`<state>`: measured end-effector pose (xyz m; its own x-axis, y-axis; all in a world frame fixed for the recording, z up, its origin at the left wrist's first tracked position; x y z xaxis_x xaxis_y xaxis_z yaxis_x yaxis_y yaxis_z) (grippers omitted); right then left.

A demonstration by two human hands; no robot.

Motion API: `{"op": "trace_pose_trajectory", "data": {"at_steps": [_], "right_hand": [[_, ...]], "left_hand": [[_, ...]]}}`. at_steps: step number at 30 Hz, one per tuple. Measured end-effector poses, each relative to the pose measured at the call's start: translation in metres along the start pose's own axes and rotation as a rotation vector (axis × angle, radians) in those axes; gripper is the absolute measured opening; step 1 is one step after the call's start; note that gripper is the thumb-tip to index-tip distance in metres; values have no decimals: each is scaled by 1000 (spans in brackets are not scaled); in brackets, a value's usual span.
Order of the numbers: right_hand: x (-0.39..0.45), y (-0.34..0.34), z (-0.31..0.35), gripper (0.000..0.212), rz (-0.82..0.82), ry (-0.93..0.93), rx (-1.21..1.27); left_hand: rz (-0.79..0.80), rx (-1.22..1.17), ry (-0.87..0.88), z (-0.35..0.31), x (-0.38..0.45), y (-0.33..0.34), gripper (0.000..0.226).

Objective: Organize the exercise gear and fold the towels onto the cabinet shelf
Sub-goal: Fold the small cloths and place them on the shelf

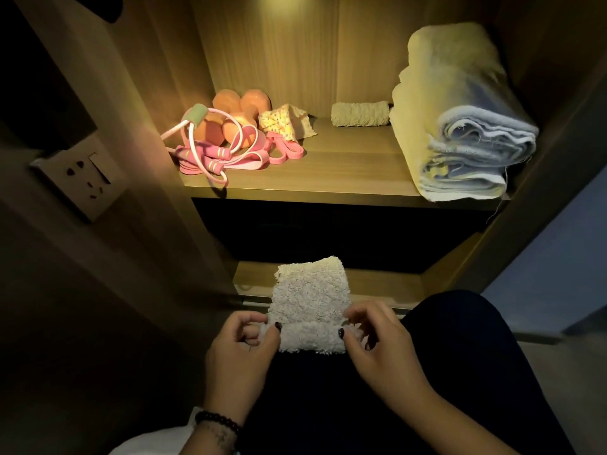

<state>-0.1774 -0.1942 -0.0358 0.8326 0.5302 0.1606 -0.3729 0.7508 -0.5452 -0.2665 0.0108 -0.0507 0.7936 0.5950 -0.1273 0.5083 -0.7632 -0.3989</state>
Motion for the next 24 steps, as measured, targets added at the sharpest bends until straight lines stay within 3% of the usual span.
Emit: {"op": "trace_pose_trajectory", "data": {"at_steps": [4,6,8,14,20,24], "right_hand": [[-5,7,22,24,82,-306,-340],[-7,8,24,26,124,-335,-355],[-8,6,23,26,148,-319,-307],[-2,2,21,23,190,-295,-313],[11,-5,9,12,89,-146,-58],[21,-7,-3,11,28,51,142]], "left_hand": [[2,279,396,-36,-6,-2,34],[88,333,559,-46,-12,3,37],[181,307,599,-45,-14,5,31],[331,281,591,-50,-17,9,26],[185,165,353,-41,1,7,19],[92,120,200,-40,14,8,7]]}}
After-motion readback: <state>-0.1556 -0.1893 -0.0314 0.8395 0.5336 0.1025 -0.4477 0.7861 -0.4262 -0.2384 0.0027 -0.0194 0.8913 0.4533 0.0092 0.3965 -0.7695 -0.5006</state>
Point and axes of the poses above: each hand's wrist, its own x-axis towards the middle knuckle, its own y-axis out of the palm, z = x × y, the point moved 7 cm from there along x, towards the middle knuckle, and after that the axes turned 8 degrees about z, right-handed, at the moved point
